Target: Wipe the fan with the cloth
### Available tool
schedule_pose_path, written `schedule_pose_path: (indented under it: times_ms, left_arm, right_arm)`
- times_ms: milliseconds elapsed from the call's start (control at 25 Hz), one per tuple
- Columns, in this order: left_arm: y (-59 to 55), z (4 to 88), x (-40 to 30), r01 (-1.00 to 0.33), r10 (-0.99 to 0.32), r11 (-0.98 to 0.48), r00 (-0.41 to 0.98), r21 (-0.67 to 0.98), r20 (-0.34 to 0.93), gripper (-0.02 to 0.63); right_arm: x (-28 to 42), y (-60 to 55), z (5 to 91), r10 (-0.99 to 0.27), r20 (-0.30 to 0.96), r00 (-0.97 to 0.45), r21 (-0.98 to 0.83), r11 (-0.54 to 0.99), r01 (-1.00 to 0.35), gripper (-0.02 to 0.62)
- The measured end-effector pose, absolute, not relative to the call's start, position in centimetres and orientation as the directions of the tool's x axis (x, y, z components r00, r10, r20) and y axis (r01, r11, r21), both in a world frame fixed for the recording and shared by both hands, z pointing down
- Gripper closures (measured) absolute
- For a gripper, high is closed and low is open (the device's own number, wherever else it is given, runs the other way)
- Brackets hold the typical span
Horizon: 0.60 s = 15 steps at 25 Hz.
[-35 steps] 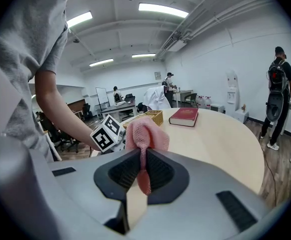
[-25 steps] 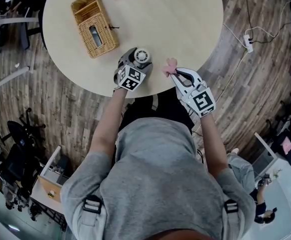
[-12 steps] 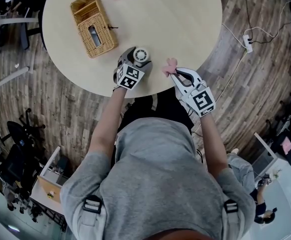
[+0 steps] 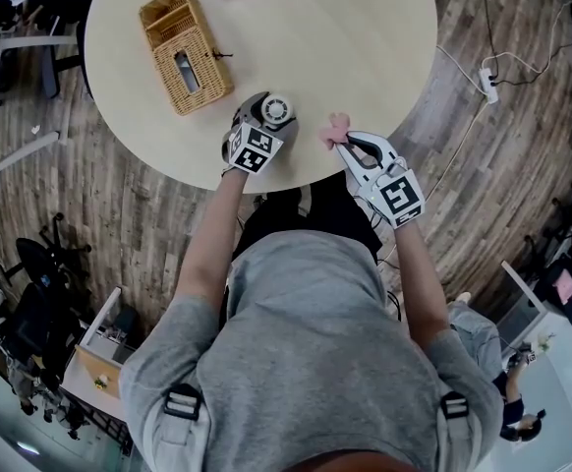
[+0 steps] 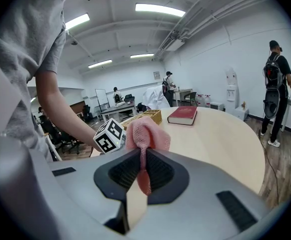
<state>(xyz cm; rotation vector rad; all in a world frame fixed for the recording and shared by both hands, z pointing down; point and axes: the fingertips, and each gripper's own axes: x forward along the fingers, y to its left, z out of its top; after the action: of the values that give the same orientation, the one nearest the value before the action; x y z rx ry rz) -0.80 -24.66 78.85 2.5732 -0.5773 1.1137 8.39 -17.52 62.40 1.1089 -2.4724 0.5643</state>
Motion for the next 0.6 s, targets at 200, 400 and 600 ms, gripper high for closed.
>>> schedule_pose_path:
  times_ms: [200,400,600]
  left_arm:
    - [-23.9,77.4,-0.4,-0.417,-0.234,-0.906,0.635,0.072,0.736,0.216]
    - [-23.2,73.8,0.3,-0.373,-0.255,-0.928,0.665,0.016,0.702,0.216]
    - [-22.4,70.1,0.2,-0.346,-0.282,-0.937,0.683,-0.041,0.674,0.216]
  right_arm:
    - [7.9,-17.6,61.9,-0.618,0.477,-0.625,-0.202,0.615,-0.762,0.56]
    - [6.5,-17.5,61.0,-0.616,0.454,-0.644,-0.171,0.649,-0.741,0.56]
    - [4.4,-17.1,59.6,-0.616,0.429,-0.661,-0.152,0.672,-0.724,0.56]
